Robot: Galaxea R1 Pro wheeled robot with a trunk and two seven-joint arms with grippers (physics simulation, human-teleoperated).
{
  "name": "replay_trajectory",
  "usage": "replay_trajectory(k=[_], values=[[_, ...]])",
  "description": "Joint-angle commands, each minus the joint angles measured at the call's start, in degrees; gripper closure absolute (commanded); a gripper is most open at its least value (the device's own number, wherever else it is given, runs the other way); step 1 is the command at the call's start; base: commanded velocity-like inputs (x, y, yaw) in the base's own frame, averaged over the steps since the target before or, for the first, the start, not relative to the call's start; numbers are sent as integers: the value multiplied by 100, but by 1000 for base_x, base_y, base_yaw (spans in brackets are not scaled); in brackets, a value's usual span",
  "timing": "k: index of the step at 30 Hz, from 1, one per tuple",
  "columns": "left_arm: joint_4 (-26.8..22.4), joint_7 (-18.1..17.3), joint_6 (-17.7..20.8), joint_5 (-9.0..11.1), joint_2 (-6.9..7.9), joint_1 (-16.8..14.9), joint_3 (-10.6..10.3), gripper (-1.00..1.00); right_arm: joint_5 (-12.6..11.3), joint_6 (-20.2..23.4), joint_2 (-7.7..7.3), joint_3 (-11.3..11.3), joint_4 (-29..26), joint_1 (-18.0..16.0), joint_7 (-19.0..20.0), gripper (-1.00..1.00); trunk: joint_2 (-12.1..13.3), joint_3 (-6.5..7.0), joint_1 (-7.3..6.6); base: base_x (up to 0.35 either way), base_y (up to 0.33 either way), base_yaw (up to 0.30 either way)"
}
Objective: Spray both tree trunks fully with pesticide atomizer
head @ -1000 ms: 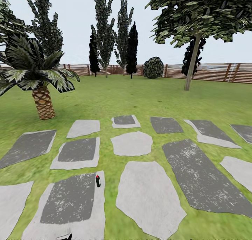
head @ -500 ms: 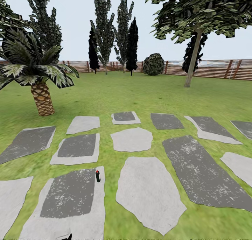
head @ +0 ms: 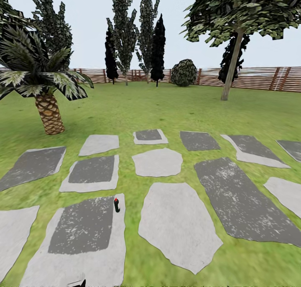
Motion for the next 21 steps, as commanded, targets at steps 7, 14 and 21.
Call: replay_trajectory(k=[7, 14, 21], values=[[1, -2, -19, 12, -1, -4, 15, -100, 3, -17, 0, -1, 3, -3, -3, -100, -2, -70, -1, 0, 0, 0], [0, -2, -19, 17, -1, -4, 15, -100, 3, -17, 0, -1, 3, -3, -3, -100, -2, -133, -1, 3, 0, 0], [5, -2, -19, 20, 8, -6, 15, -100, 2, -25, 7, 23, -8, -3, -3, -100, -2, -146, -1, 235, 0, 0]])
